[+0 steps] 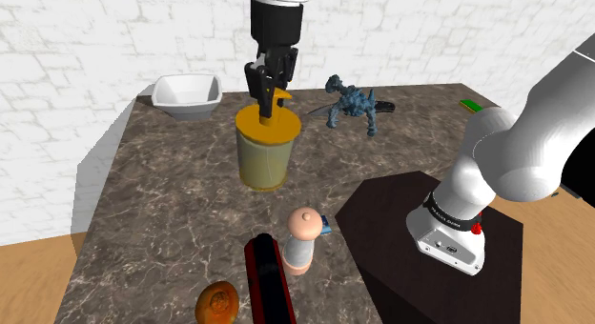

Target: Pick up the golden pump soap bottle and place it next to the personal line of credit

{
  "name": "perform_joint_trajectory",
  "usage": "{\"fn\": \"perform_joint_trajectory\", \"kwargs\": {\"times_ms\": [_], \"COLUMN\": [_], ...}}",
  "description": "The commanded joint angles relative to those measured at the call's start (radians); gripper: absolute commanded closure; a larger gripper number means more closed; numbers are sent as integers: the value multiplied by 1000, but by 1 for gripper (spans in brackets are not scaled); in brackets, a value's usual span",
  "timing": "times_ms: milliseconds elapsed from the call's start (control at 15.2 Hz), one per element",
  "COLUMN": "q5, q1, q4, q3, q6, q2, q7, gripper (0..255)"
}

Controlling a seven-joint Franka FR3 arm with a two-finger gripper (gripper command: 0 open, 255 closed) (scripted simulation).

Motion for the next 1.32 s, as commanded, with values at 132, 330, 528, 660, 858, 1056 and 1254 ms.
{"fn": "perform_joint_trajectory", "kwargs": {"times_ms": [132, 330, 528, 660, 858, 1056, 1254], "q5": [2, 3, 3, 3, 3, 2, 1], "q1": [1, 2, 3, 3, 4, 4, 5], "q4": [-56, -92, -126, -148, -179, -208, -236], "q3": [2, 3, 5, 6, 8, 10, 12], "q6": [56, 96, 136, 163, 204, 244, 285], "q2": [-2, 2, 9, 14, 23, 35, 49], "q7": [-3, -4, -5, -6, -7, -7, -7], "gripper": [255, 255, 255, 255, 255, 255, 255]}}
